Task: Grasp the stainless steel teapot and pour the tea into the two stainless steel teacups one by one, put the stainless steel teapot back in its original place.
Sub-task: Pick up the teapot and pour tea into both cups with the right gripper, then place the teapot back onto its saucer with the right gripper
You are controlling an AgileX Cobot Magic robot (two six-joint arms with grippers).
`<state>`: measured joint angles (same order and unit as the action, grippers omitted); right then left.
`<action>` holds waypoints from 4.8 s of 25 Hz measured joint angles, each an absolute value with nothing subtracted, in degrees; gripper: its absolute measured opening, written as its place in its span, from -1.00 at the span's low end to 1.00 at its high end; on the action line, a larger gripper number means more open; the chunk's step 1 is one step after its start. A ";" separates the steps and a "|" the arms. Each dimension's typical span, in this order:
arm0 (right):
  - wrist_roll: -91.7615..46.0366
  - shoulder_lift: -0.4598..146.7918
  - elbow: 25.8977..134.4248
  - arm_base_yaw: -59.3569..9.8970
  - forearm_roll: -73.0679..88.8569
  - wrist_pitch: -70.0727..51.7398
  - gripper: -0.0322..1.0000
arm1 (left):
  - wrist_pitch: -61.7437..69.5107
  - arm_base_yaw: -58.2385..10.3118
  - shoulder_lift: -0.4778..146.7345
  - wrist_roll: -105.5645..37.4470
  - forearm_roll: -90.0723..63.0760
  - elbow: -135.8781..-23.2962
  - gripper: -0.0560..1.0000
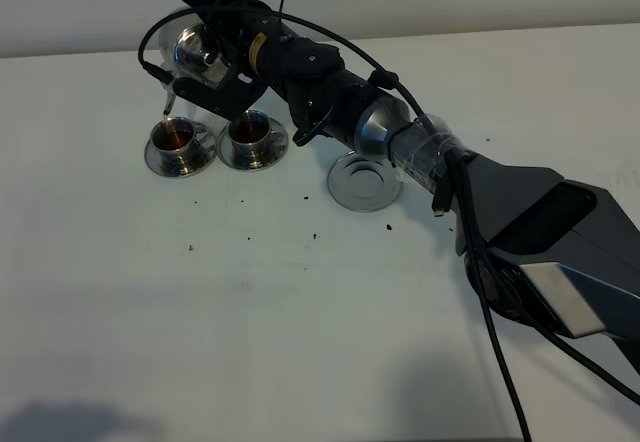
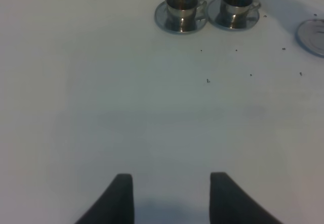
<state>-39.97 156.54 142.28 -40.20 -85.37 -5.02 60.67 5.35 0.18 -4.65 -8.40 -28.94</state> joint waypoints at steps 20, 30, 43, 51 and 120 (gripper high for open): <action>-35.20 156.54 142.28 -40.33 -77.80 -11.40 -0.59 | 60.67 5.35 0.18 -4.65 -8.40 -28.94 -0.16; -35.05 156.54 142.28 -43.83 -66.40 -26.77 -0.59 | 60.67 5.35 0.18 -4.71 -8.40 -28.94 -0.16; -39.53 148.41 142.38 -47.96 -43.70 -56.06 -0.59 | 60.62 5.35 0.18 -4.65 -8.40 -28.94 -0.16; -40.02 143.38 142.38 -48.17 -29.58 -69.90 -0.59 | 60.62 5.35 0.18 -4.65 -8.40 -28.94 -0.16; -14.43 124.15 95.49 -33.67 -4.81 -49.57 -0.59 | 60.63 5.35 0.18 -4.65 -8.40 -28.94 -0.16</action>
<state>-14.43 124.15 95.49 -33.67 -4.81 -49.57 60.63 5.35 0.18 -4.65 -8.40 -28.94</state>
